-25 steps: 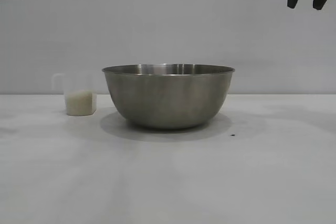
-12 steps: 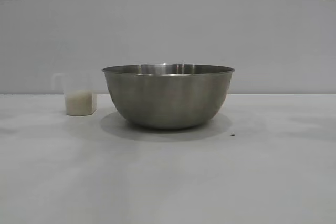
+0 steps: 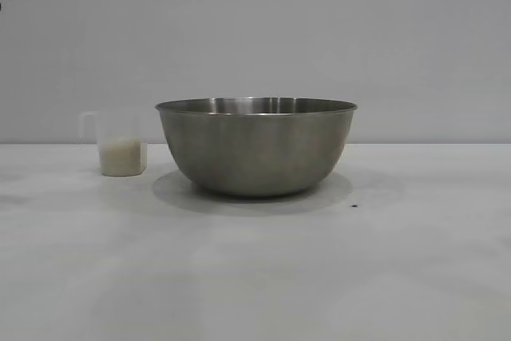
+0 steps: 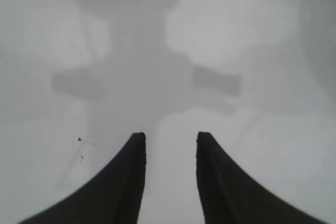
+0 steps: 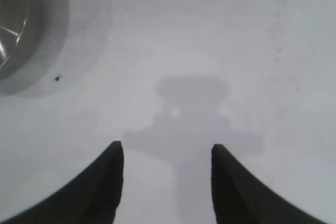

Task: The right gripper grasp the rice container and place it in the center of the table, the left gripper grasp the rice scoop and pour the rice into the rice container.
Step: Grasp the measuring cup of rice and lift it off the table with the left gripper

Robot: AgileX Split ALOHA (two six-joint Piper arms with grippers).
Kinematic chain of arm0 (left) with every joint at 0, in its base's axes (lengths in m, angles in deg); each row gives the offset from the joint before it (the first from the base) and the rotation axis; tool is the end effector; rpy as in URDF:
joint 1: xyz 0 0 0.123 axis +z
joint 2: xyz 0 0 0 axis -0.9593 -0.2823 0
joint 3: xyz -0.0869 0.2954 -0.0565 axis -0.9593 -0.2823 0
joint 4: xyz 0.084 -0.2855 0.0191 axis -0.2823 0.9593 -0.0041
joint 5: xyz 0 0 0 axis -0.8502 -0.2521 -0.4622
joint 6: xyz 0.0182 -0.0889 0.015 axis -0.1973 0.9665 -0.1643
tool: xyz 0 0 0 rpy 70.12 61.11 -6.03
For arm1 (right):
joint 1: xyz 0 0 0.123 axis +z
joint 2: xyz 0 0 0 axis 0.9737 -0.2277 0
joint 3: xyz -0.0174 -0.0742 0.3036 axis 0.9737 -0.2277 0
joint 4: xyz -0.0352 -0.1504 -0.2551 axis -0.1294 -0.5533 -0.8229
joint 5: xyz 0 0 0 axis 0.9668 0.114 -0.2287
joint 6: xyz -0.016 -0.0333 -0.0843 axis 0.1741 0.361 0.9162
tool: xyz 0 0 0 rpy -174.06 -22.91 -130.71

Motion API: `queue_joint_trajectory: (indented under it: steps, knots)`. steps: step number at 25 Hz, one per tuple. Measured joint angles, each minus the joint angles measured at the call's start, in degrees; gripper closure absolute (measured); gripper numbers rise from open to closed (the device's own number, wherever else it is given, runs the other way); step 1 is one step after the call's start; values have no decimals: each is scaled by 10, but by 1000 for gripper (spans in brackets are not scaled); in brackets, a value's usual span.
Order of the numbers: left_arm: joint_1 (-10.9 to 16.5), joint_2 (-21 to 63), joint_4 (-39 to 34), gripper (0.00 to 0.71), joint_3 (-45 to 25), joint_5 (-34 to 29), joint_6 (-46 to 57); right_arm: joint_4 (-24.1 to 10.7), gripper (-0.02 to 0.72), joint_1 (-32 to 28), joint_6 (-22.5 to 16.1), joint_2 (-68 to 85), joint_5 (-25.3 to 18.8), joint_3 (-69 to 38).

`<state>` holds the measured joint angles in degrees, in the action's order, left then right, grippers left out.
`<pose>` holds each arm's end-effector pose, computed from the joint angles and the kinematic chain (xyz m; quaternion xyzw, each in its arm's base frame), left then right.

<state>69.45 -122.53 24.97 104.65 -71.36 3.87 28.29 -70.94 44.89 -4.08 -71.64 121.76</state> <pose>0.4243 -0.0272 0.2497 0.0069 0.9948 0.0130 0.1006 0.2784 0.0351 0.3291 -0.0063 0.9775 0.0547 0.2035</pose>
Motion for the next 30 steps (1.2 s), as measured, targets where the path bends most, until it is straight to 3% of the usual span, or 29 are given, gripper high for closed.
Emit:
queue_joint_trajectory:
  steps: [22, 30]
  knots:
    - [0, 0, 0, 459, 0, 6, 0, 0, 376, 0, 0, 376, 19, -253]
    - [0, 0, 0, 459, 0, 6, 0, 0, 376, 0, 1, 520, -5, -302]
